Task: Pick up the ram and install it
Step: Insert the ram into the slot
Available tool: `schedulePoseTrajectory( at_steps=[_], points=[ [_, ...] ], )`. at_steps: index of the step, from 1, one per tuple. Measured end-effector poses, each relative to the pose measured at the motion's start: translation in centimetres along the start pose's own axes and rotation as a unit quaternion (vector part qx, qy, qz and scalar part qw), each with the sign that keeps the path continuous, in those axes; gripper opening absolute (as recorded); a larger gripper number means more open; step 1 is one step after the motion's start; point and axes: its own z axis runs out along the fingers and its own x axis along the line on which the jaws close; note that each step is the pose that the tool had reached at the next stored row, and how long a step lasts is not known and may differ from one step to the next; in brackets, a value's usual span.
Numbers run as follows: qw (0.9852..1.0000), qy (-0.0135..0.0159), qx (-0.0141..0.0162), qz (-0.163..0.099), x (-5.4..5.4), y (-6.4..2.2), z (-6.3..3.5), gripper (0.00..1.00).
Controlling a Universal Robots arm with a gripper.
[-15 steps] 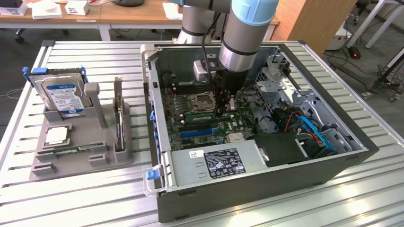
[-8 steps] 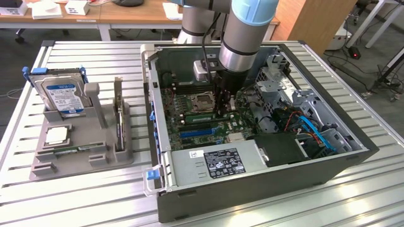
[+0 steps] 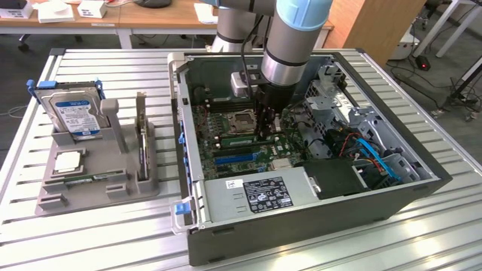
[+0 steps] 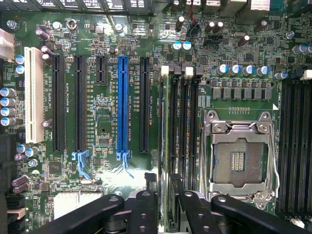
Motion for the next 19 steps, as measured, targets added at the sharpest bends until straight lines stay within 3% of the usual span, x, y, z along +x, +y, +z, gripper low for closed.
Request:
schedulePoseTrajectory(
  at_steps=[7, 19],
  points=[
    [1.0000, 0.0000, 0.0000, 0.000, 0.0, 0.00, -0.12, 0.24],
    [1.0000, 0.0004, 0.0000, 0.000, -0.1, 0.03, -2.50, 0.24]
  ],
)
